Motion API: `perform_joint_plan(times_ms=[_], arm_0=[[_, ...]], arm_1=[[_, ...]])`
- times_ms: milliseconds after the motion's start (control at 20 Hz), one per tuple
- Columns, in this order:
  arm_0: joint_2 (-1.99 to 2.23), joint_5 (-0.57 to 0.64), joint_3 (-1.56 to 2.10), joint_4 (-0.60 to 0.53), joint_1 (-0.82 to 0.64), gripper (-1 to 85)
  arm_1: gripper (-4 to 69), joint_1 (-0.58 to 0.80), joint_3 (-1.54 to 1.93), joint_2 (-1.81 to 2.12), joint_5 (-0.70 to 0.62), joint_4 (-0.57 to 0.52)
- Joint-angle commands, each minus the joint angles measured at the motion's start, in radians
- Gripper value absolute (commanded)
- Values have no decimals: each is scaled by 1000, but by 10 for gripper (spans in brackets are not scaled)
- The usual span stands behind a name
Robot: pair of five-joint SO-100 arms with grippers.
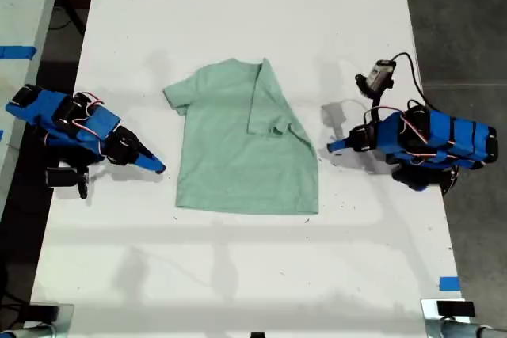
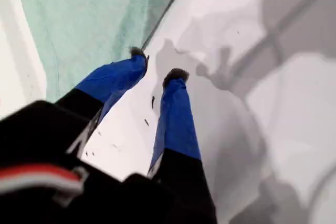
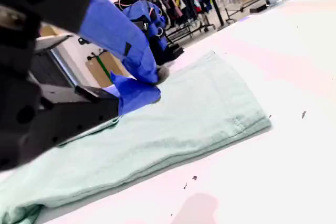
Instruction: Fold t shirt
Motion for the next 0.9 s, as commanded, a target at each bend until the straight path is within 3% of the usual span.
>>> perform_joint_plan(times_ms=[0, 850], arm_0=[[9, 2, 43, -2, -6, -1], [9, 2, 43, -2, -6, -1]], arm_1=[[100, -2, 58, 12, -187, 2], [83, -2, 58, 12, -195, 2]])
